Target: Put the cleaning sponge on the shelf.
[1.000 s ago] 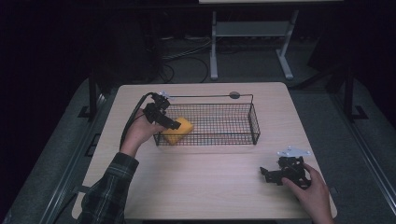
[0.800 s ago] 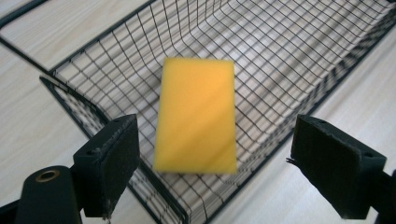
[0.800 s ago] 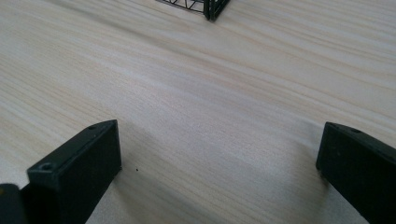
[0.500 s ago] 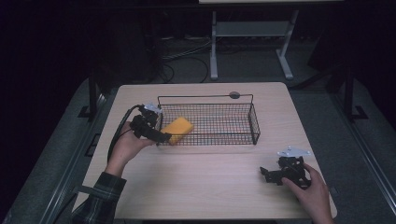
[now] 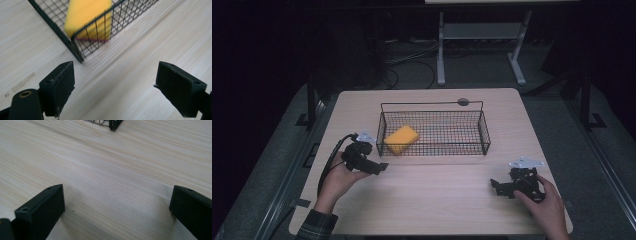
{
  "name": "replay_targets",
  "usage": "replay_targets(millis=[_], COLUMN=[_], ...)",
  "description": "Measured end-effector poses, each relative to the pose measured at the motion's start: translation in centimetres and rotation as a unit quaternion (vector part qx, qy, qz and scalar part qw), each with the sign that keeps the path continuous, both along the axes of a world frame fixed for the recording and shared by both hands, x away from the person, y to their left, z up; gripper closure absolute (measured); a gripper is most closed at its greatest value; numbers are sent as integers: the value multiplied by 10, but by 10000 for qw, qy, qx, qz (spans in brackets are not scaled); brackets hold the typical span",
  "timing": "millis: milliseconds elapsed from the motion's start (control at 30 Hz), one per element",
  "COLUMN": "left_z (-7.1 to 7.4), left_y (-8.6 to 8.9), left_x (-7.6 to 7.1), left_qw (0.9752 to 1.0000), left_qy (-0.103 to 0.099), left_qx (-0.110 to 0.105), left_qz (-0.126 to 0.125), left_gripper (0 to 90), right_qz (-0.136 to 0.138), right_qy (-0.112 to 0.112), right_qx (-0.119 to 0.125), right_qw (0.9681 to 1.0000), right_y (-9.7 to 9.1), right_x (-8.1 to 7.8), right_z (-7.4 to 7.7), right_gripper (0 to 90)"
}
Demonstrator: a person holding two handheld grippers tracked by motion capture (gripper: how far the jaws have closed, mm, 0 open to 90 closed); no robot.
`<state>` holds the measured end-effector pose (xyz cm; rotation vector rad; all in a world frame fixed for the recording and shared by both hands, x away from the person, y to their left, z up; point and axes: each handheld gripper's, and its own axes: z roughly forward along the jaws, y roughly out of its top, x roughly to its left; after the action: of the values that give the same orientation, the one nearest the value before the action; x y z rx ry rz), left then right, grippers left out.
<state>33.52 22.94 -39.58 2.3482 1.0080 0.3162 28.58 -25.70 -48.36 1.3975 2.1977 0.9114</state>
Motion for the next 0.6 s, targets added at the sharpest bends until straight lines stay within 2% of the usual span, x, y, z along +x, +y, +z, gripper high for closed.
replay_targets(millis=[200,367,600], left_z=[-13,-32,-49], left_y=[7,11,19], left_x=[-15,-28,-36], left_qw=[10000,9998,9996], left_qy=[58,164,221], left_qx=[43,75,115], left_qz=[33,39,119], left_gripper=[148,147,144], right_qz=[2,1,0], right_qy=[0,-1,0], right_qx=[0,0,2], right_qw=[10000,10000,10000], right_y=[0,0,0], right_x=[0,0,0], right_z=[0,0,0], right_gripper=[0,0,0])
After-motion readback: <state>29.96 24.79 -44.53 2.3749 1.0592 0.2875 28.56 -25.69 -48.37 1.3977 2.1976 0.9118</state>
